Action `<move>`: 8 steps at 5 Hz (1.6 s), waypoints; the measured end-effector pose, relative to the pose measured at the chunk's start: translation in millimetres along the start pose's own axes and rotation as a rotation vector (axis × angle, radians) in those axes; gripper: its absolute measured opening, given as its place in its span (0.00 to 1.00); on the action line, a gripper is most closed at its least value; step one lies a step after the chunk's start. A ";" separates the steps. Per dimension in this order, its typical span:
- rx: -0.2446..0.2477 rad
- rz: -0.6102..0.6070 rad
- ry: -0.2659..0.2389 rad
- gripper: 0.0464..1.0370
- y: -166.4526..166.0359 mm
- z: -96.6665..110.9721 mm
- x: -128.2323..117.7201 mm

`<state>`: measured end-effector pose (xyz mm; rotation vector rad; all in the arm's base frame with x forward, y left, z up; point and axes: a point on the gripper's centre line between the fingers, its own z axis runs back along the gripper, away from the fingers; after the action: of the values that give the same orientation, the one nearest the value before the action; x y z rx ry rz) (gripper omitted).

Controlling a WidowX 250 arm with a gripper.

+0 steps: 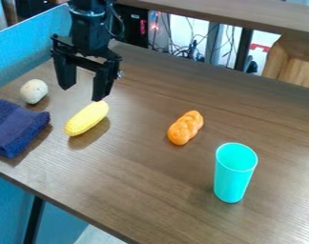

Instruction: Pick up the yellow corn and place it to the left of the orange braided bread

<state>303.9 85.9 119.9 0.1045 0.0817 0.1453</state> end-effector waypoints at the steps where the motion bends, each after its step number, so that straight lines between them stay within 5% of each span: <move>1: -0.003 -0.008 0.029 0.96 -1.8 -8.6 -0.6; 3: -0.071 -0.060 0.102 0.96 16.5 -27.8 9.1; 6: -0.103 -0.087 0.095 0.96 31.7 -59.3 18.1; 7: -0.121 -0.100 0.131 0.96 27.2 -76.8 18.9; 8: -0.085 -0.064 0.154 0.96 32.3 -86.5 25.8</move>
<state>317.2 130.0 35.8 0.0056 0.2324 0.0922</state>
